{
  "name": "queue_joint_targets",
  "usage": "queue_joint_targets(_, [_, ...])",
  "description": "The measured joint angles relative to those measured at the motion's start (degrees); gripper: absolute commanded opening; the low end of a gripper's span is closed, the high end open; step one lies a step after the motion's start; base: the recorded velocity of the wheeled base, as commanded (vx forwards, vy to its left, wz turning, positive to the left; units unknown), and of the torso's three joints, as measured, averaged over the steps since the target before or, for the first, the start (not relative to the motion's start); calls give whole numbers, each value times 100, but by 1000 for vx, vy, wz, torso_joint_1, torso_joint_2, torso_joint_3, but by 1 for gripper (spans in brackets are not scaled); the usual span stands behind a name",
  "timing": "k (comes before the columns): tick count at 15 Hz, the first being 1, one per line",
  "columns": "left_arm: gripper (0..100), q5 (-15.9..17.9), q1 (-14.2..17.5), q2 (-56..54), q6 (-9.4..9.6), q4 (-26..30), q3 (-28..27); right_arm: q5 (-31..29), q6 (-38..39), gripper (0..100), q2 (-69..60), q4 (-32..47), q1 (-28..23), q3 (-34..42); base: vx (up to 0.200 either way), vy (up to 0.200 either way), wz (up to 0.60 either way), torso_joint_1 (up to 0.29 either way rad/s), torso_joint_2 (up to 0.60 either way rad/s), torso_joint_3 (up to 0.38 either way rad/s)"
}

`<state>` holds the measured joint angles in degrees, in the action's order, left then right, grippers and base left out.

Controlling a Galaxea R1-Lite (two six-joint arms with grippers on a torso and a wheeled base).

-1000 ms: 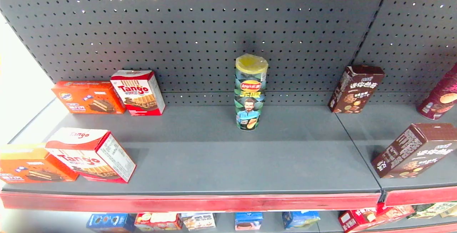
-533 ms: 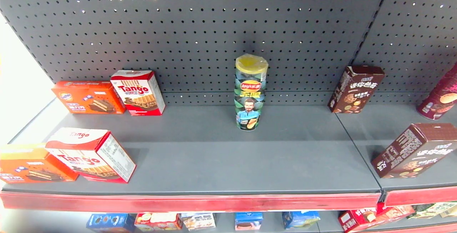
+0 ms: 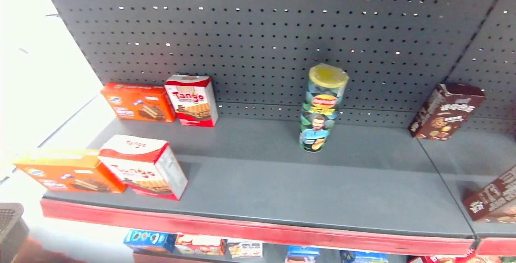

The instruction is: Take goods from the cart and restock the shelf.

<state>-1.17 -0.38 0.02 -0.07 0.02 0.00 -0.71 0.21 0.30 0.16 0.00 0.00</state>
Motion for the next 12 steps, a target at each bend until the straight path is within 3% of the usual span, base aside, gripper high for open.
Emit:
queue_joint_targets(5, [100,9,2,0,5,-2,0,0,-2,100,-1,2,0,0,0,0,600,0,1,0])
queue_joint_targets(12, [100,52,5,0,17,-2,0,-18,-2,100,-1,-6,0,0,0,0,0,0,0,0])
